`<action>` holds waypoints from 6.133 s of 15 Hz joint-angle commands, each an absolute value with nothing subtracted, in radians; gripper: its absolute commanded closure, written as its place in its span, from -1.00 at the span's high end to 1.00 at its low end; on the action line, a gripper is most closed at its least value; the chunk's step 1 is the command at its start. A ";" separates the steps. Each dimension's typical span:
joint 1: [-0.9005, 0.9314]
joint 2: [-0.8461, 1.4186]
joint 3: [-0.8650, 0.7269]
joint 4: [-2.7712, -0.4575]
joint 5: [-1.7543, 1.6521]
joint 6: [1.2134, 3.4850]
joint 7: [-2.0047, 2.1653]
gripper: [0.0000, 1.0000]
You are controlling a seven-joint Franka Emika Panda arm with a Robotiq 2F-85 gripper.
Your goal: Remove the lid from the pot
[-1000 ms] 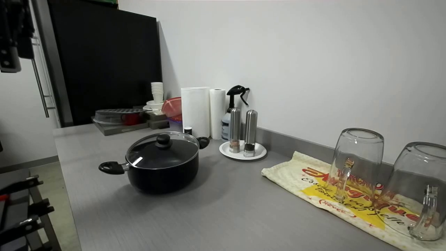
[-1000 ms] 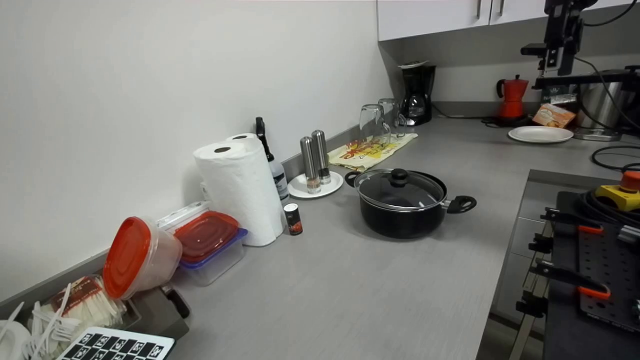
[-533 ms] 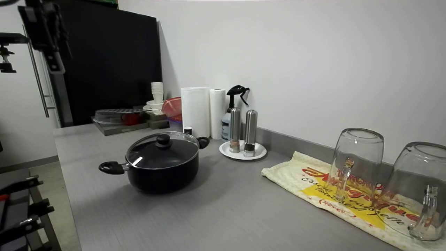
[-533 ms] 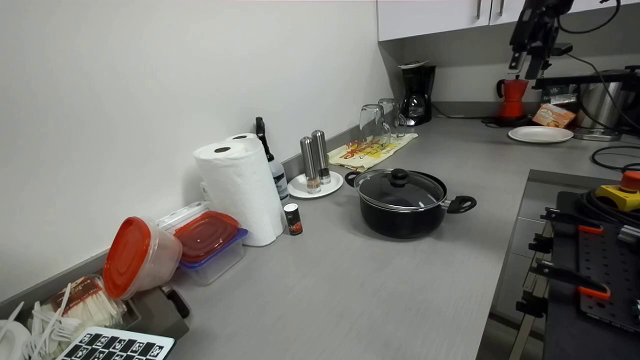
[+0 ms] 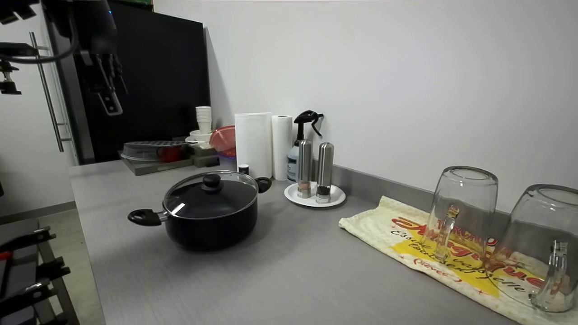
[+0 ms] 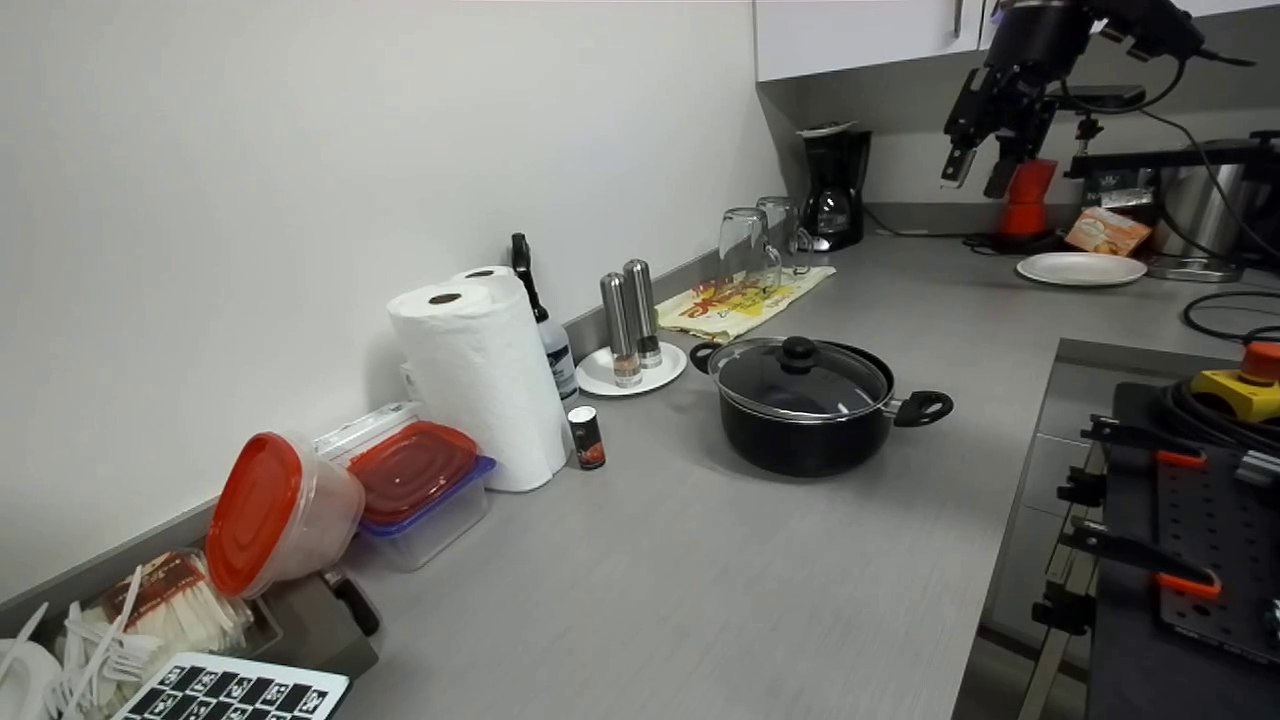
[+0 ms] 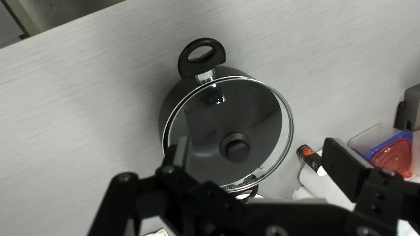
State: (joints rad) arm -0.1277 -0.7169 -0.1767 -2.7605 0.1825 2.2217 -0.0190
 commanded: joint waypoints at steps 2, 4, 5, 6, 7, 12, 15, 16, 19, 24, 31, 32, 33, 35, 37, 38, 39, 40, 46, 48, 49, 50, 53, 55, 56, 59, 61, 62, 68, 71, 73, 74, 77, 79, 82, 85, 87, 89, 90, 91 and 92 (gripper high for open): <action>-0.133 -0.723 -0.180 -2.758 0.185 2.217 -0.021 1.00; -0.134 -0.724 -0.180 -2.758 0.185 2.217 -0.021 1.00; -0.134 -0.725 -0.180 -2.758 0.185 2.217 -0.021 1.00; -0.134 -0.725 -0.180 -2.758 0.185 2.217 -0.021 1.00; -0.134 -0.725 -0.180 -2.758 0.185 2.217 -0.021 1.00; -0.114 -0.688 -0.170 -2.728 0.202 2.250 -0.012 1.00; -0.085 -0.636 -0.155 -2.700 0.220 2.329 -0.002 1.00; -0.074 -0.616 -0.151 -2.691 0.226 2.353 0.000 1.00; -0.045 -0.546 -0.138 -2.664 0.242 2.436 0.006 1.00; -0.020 -0.429 -0.121 -2.635 0.241 2.528 0.024 1.00; -0.012 -0.286 -0.111 -2.634 0.254 2.578 0.038 1.00; -0.007 -0.270 -0.112 -2.628 0.267 2.586 0.036 1.00; -0.002 -0.250 -0.110 -2.620 0.283 2.598 0.037 1.00; 0.009 -0.218 -0.109 -2.598 0.321 2.613 0.035 1.00; 0.017 -0.188 -0.106 -2.571 0.361 2.625 0.032 1.00; 0.020 -0.171 -0.102 -2.556 0.376 2.636 0.033 1.00; 0.020 -0.156 -0.099 -2.543 0.387 2.642 0.032 1.00; 0.020 -0.142 -0.097 -2.529 0.397 2.646 0.030 1.00; 0.005 -0.040 -0.083 -2.484 0.402 2.680 0.034 1.00; 0.003 -0.005 -0.077 -2.469 0.401 2.687 0.036 1.00; 0.002 0.010 -0.073 -2.460 0.402 2.682 0.038 1.00; 0.002 0.024 -0.067 -2.452 0.402 2.688 0.038 1.00; 0.000 0.063 -0.052 -2.413 0.397 2.696 0.048 1.00; -0.005 0.097 -0.046 -2.387 0.386 2.705 0.064 1.00; -0.008 0.114 -0.047 -2.375 0.377 2.711 0.075 1.00; -0.022 0.159 -0.052 -2.340 0.364 2.718 0.094 1.00; -0.034 0.182 -0.054 -2.318 0.362 2.716 0.098 1.00; -0.039 0.192 -0.054 -2.309 0.361 2.714 0.100 1.00; -0.057 0.206 -0.051 -2.305 0.359 2.668 0.113 1.00; -0.058 0.212 -0.053 -2.314 0.355 2.657 0.115 1.00; -0.057 0.215 -0.053 -2.315 0.353 2.649 0.118 1.00; -0.057 0.216 -0.053 -2.315 0.354 2.645 0.119 1.00; -0.056 0.221 -0.051 -2.318 0.356 2.636 0.121 1.00; -0.054 0.224 -0.050 -2.321 0.356 2.629 0.125 1.00; -0.053 0.229 -0.048 -2.328 0.355 2.624 0.130 1.00; -0.052 0.236 -0.046 -2.328 0.355 2.623 0.131 1.00; -0.052 0.240 -0.044 -2.322 0.355 2.623 0.132 1.00; -0.051 0.242 -0.041 -2.317 0.357 2.622 0.132 1.00; -0.051 0.243 -0.039 -2.315 0.358 2.622 0.132 1.00; -0.050 0.243 -0.037 -2.313 0.358 2.622 0.132 1.00; -0.050 0.243 -0.035 -2.312 0.359 2.621 0.132 1.00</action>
